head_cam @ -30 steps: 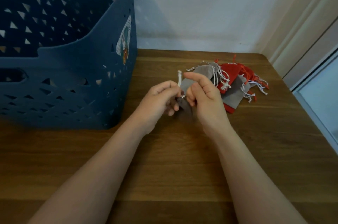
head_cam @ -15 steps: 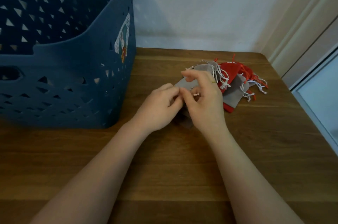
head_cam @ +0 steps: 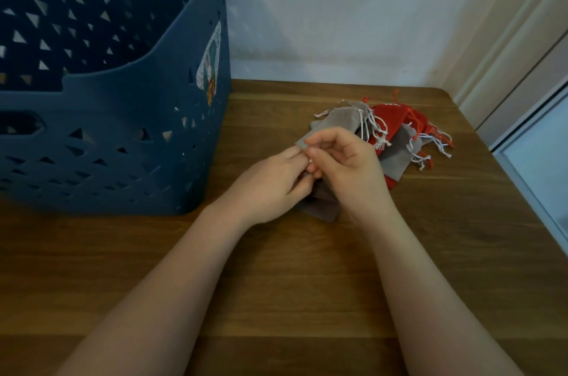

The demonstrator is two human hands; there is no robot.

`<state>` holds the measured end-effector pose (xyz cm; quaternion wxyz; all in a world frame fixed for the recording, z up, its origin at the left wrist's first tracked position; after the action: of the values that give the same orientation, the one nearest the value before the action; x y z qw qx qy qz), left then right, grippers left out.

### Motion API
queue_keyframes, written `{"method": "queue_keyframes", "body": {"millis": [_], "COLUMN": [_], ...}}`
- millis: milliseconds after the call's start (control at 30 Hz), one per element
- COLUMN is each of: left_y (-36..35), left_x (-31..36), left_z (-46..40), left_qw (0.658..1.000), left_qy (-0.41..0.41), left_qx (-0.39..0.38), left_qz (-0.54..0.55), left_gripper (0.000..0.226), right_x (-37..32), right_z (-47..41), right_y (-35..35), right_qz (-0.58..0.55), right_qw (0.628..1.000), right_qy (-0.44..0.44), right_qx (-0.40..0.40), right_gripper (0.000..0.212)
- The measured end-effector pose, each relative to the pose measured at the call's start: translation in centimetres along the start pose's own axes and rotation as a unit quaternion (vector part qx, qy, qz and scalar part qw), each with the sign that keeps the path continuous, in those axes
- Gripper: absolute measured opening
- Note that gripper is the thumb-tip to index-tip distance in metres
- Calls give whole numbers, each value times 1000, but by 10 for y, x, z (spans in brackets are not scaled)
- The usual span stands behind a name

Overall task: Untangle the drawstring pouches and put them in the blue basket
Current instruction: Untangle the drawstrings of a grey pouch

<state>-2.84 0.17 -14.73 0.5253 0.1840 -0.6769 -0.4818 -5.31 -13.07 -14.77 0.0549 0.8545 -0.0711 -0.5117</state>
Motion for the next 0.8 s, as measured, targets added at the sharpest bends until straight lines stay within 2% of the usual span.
{"method": "queue_keyframes", "body": {"millis": [100,167,233,333,400,500,600,667,800], "left_y": [1,3,3,2,1,-1,0,1,-1], "left_x": [-5,-7,-8,-7,-6,-7,-7,-6,-4], "left_z": [-1,-2,-2,-2,-3,-3,-3,-3,-2], "left_qw": [999,995,988,984,982,967,921,900,899], "left_qy": [13,26,43,62,66,103,178,196,194], "left_qx": [42,52,51,35,42,53,29,10,-3], "left_qz": [10,82,140,165,175,228,346,389,392], "left_gripper": [15,15,24,29,29,27,24,25,23], "right_x": [-2,-2,-1,0,0,0,-1,-1,1], "right_z": [1,2,3,3,2,2,1,1,0], "right_y": [-2,-1,-1,-3,-2,4,6,6,8], "right_qz": [-36,-25,44,191,230,204,203,198,165], "right_qw": [999,999,998,978,968,974,973,974,983], "right_qy": [29,33,30,63,75,76,85,80,55], "right_qx": [-4,-9,-27,-59,-67,-57,-70,-73,-54], "right_gripper": [25,37,44,35,29,27,23,18,17]}}
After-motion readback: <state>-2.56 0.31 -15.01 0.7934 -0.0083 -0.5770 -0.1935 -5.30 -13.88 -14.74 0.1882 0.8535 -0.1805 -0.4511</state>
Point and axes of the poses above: each hand's wrist, its own z-axis away from the middle knuckle, its own y-axis out of the back of the hand, x = y × z, the point moved 1 cm from there along -z, towards the middle knuckle, and after that the axes turned 15 degrees about y, right-handed, at the moved point
